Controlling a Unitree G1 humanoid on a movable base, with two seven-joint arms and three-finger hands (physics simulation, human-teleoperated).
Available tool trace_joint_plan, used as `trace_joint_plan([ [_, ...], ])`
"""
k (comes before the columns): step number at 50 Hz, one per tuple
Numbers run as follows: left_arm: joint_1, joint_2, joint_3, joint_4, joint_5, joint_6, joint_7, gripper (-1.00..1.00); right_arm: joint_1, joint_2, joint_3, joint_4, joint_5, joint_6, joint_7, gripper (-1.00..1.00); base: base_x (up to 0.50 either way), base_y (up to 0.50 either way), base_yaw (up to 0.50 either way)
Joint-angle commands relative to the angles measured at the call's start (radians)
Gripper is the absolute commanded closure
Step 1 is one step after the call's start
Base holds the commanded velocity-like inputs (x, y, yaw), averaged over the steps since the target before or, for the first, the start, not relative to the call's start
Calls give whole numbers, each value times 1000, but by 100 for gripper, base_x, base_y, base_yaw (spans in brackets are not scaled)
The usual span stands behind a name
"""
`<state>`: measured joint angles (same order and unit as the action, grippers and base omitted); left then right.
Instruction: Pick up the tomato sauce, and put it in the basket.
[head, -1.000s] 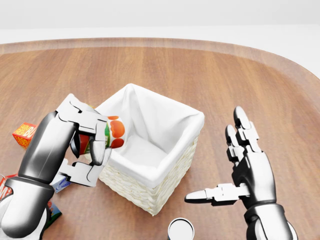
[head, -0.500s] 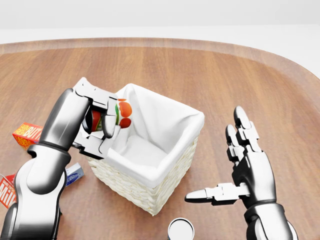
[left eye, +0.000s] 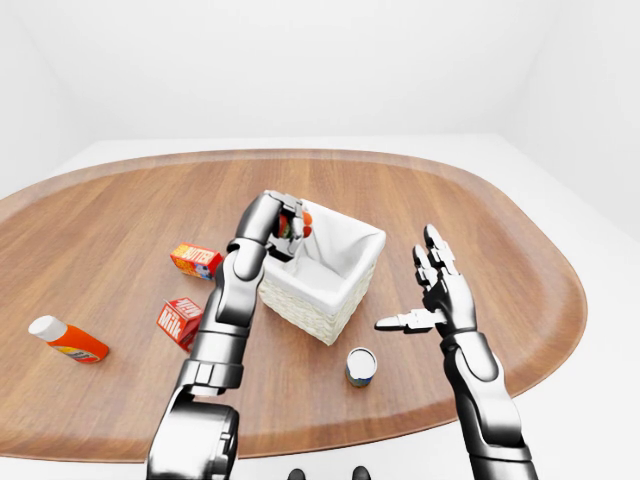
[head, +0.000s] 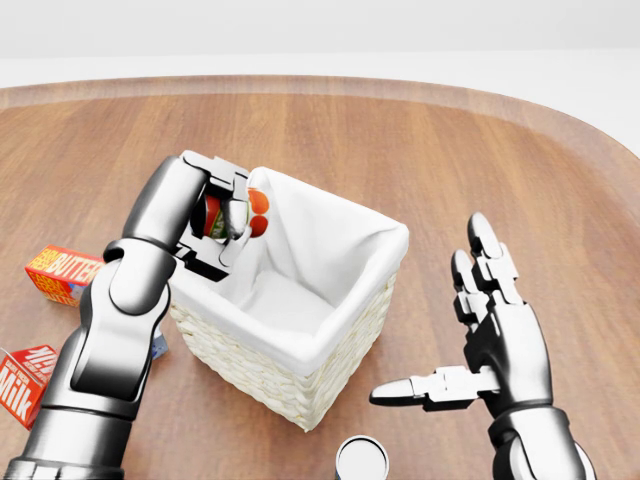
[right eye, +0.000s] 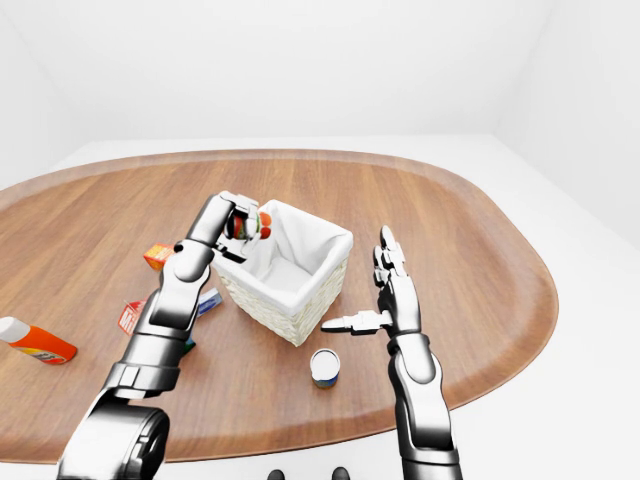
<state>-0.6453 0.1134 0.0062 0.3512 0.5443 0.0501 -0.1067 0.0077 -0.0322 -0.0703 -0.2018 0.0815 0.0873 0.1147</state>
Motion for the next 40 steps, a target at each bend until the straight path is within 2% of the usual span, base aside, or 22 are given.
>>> trace_joint_plan([
  [1,-101,3,-5,213,-12,-51,66,100,0,0,1,2,-1,0,-1,-100,0,0,0],
  [4,-124,3,-5,260,-16,-68,71,100,-3,0,1,13,-1,0,0,-100,0,0,0],
  [7,-142,4,-1,290,-24,-75,73,100,-1,0,1,4,0,0,0,-100,0,0,0],
  [8,-156,5,-1,320,-28,-88,78,100,-3,0,0,13,0,0,1,-100,0,0,0],
  [15,-199,4,-7,447,-38,-137,107,100,2,0,1,-3,1,0,2,-100,0,0,0],
  [40,-335,-9,-10,793,-44,-137,174,100,-2,0,-1,3,7,0,1,-100,0,0,0],
])
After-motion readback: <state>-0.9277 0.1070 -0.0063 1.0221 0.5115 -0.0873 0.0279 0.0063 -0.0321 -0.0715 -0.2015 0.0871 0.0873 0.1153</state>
